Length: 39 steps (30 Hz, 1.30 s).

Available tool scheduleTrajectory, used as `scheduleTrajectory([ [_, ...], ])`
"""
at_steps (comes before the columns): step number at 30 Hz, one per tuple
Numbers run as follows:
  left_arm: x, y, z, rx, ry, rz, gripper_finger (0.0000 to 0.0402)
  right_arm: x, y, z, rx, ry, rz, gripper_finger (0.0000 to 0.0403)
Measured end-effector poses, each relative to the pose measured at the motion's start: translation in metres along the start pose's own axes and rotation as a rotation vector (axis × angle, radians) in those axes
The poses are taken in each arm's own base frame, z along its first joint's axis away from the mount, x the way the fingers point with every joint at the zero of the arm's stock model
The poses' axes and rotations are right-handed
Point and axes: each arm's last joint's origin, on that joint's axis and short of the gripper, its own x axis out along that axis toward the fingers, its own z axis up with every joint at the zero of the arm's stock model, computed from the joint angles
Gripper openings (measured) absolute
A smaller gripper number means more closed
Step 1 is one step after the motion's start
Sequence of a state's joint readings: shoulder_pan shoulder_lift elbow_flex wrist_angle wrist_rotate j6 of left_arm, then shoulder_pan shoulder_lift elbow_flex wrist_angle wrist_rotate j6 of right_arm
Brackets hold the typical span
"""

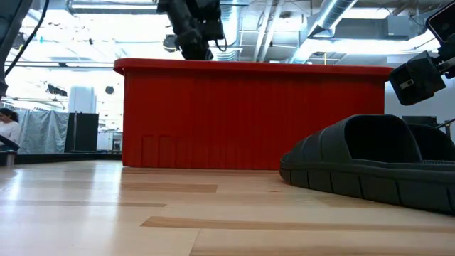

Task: Pick and place slides into bin
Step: Put the black slipper into the red bin

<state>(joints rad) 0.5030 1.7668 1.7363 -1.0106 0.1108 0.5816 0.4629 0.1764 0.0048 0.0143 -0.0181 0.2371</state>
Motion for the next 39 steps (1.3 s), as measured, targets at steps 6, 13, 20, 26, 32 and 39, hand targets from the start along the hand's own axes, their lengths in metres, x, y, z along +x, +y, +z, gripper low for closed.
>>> scheduleTrajectory([
  [6, 0.025, 0.000, -0.015, -0.029, 0.031, 0.000, 0.0000, 0.000, 0.000, 0.000, 0.000, 0.001, 0.000, 0.0233],
  [13, 0.042, -0.002, -0.026, -0.066, 0.061, 0.029, 0.0000, 0.000, 0.000, 0.000, 0.000, 0.000, 0.000, 0.0233],
  [20, 0.054, -0.004, -0.034, -0.065, 0.089, 0.063, 0.0000, 0.000, 0.000, 0.000, 0.000, 0.001, -0.001, 0.0233],
  [26, 0.058, -0.005, -0.037, -0.066, 0.102, 0.063, 0.0000, 0.000, 0.000, 0.000, 0.000, 0.000, 0.000, 0.0233],
  [32, 0.059, -0.005, -0.038, -0.066, 0.105, 0.073, 0.0000, 0.000, 0.000, 0.000, 0.000, 0.000, 0.000, 0.0233],
  [39, 0.059, -0.005, -0.038, -0.101, 0.100, 0.069, 0.0012, 0.000, 0.000, 0.000, 0.000, 0.000, 0.000, 0.0233],
])
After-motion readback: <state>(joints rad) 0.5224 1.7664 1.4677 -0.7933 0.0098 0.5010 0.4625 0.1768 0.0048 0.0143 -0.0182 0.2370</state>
